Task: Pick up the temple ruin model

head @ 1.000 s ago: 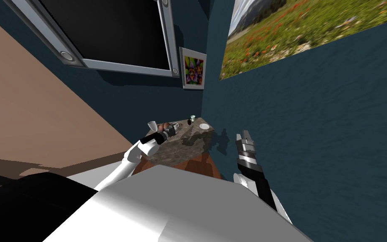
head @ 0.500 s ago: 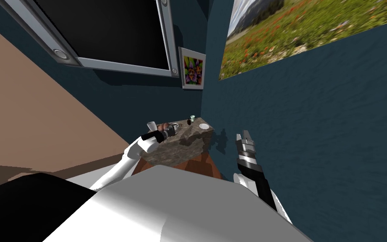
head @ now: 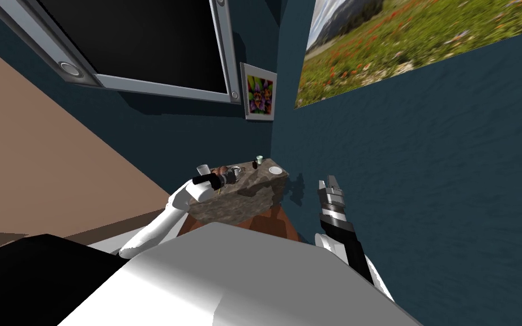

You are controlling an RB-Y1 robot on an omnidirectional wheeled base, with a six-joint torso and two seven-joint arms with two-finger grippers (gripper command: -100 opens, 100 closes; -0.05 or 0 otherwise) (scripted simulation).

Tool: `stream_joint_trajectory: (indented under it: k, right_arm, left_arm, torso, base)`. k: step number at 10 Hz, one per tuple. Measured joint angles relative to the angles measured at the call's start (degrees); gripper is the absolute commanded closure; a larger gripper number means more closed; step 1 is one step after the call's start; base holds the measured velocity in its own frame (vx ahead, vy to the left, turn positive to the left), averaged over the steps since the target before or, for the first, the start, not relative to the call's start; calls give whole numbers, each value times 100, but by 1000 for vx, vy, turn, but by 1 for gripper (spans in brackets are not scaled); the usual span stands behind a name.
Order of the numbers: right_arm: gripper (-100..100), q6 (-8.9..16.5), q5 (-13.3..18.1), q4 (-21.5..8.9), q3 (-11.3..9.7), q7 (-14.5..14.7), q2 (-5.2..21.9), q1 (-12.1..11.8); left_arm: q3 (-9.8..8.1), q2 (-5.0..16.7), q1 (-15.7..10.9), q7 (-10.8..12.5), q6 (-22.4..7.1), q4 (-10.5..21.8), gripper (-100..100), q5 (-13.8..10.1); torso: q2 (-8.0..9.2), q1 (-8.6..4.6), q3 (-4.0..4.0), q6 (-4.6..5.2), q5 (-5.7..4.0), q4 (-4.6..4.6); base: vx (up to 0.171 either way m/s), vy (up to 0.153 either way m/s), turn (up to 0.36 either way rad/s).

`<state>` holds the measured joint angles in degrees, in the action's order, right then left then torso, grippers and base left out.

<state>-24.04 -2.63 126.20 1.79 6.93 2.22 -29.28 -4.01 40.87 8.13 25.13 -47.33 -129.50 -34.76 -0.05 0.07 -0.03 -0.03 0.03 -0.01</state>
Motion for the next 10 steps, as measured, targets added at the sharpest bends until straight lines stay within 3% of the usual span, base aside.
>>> stream_joint_trajectory:
  k: [10]
  right_arm:
    - [0, 0, 0, 0, 0, 0, 0, 0]
  left_arm:
    - [-158, 343, -581, 921, -1519, 239, -100, -379]
  torso:
    - [-10, 10, -6, -1, 3, -3]
  base:
    - [26, 43, -45]
